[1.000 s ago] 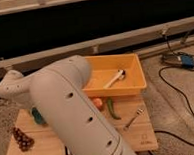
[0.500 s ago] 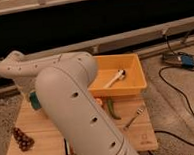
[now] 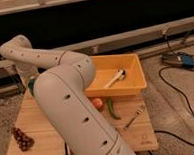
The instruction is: Place sponge in metal cup
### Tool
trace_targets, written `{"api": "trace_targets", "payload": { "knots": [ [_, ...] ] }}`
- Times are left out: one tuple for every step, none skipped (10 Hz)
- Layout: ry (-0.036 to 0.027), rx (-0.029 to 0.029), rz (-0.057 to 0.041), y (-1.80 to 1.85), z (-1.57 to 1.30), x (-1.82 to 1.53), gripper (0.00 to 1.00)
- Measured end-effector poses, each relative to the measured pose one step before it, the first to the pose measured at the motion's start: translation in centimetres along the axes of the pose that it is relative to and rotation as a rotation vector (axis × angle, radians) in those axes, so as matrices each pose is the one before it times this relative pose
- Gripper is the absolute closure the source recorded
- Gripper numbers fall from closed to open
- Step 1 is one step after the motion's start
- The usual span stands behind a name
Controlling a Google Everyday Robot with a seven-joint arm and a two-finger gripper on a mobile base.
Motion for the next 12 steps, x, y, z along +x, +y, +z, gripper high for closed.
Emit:
{"api": "trace_targets", "payload": {
  "knots": [
    [-0.01168,-0.00458,0.01073,-0.357,-0.098,-0.387,1.0],
    [-0.03068,-0.00725,0.02713,-1.04,-0.065,-0.776,1.0],
    [-0.02334,-0.00253,0.02724,-0.791,0.184,-0.352,1.0],
    [-0.02091,-0.00202,0.02785,-0.728,0.291,-0.207,1.0],
    [-0.02452,-0.00237,0.02924,-0.688,0.16,-0.338,1.0],
    [-0.0162,-0.00048,0.01671,-0.38,0.102,-0.282,1.0],
    [-0.02262,-0.00377,0.02191,-0.386,0.156,-0.335,1.0],
    [-0.01977,-0.00021,0.01976,-0.499,0.018,-0.329,1.0],
    [-0.01857,-0.00635,0.02161,-0.382,-0.283,-0.494,1.0],
    [-0.01336,-0.00308,0.01457,-0.304,-0.2,-0.436,1.0],
    [-0.01522,-0.00117,0.01025,-0.208,-0.257,-0.471,1.0],
    [-0.01376,0.0012,0.00678,-0.124,0.006,-0.349,1.0]
  ]
}}
